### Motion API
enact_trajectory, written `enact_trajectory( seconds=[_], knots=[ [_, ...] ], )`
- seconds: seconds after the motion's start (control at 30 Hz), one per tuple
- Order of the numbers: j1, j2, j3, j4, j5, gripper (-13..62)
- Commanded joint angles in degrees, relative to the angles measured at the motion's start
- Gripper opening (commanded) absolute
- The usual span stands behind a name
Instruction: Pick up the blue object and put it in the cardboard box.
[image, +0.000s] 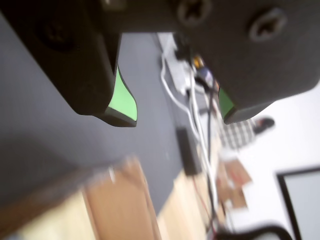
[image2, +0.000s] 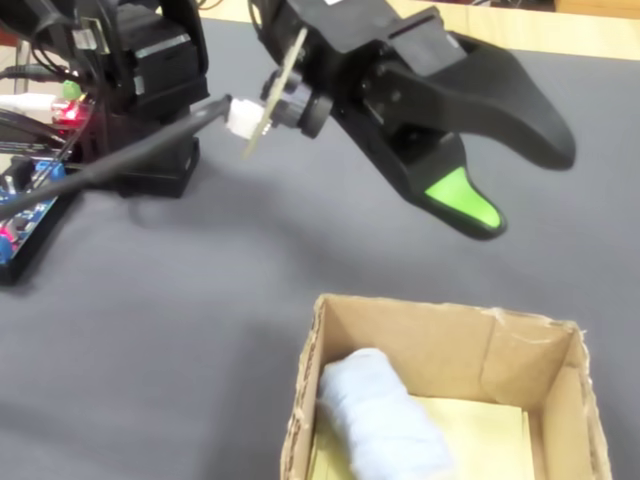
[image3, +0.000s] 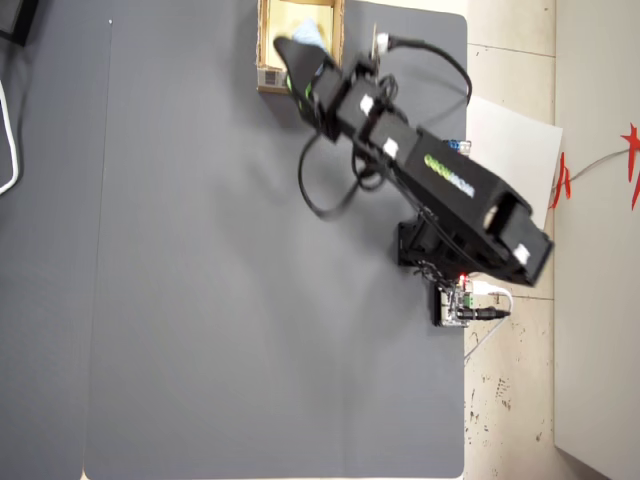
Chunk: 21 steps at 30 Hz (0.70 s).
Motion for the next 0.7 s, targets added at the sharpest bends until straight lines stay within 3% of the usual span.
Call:
enact_trajectory(
  seconds=[0.0, 0.27, 0.67],
  knots=[
    [-1.1, 2.5, -2.9, -2.3, 4.0, 32.4],
    [-13.8, 11.5, 14.1, -10.2, 8.6, 32.5],
    [-22.1, 22.3, 31.6, -10.3, 8.0, 33.7]
  ],
)
